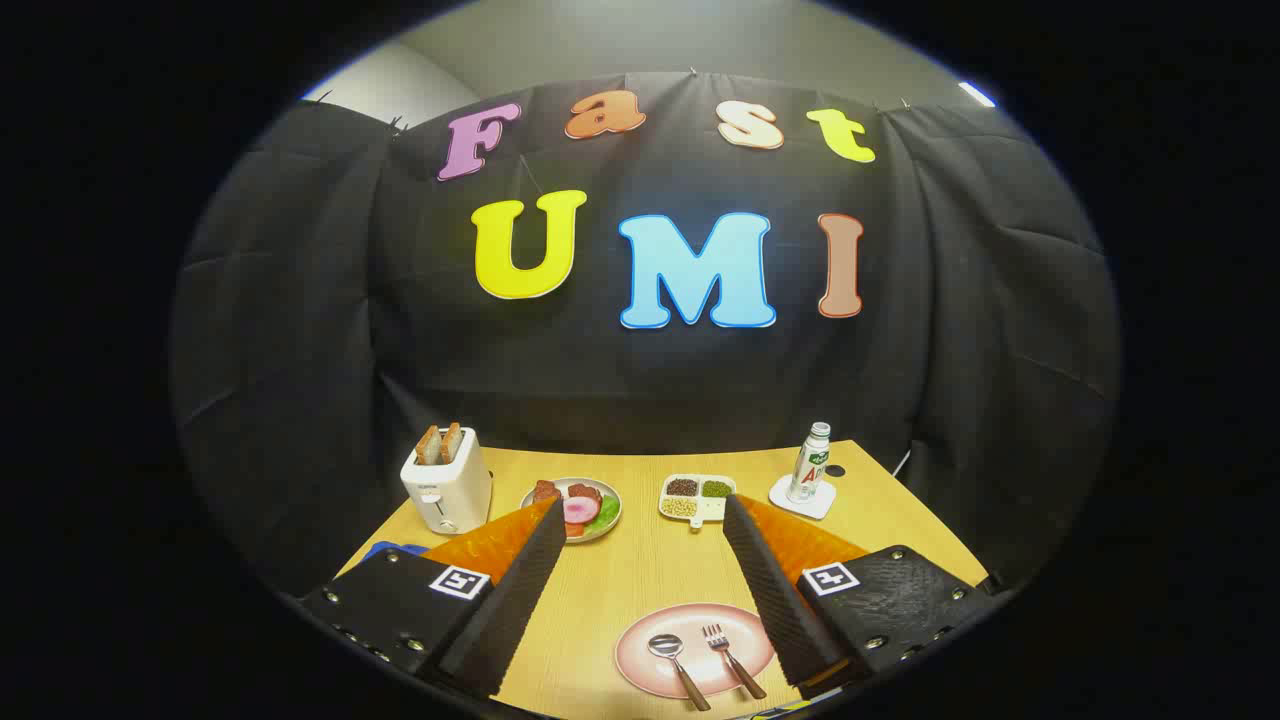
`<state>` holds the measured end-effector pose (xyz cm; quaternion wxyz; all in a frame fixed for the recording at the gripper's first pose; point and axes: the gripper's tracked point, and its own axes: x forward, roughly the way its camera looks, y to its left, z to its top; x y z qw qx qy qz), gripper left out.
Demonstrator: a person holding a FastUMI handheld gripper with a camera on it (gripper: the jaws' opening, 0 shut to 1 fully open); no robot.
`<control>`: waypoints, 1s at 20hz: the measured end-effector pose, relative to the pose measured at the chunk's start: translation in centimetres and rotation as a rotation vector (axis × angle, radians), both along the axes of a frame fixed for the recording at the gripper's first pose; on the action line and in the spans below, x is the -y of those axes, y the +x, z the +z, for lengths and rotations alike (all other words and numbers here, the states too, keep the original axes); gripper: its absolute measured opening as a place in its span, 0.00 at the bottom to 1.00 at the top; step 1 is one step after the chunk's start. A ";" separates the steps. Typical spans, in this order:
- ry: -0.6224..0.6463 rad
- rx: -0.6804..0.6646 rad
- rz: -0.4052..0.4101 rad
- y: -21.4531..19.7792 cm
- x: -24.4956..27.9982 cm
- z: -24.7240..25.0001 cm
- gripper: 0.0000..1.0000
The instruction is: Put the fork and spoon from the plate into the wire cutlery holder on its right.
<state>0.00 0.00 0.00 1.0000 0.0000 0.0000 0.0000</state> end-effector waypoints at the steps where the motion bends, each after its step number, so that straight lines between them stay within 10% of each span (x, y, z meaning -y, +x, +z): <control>1: -0.002 -0.004 0.000 0.0 0.1 -0.1 0.98; 20: -0.067 -0.185 -0.065 3.0 2.4 -4.9 0.98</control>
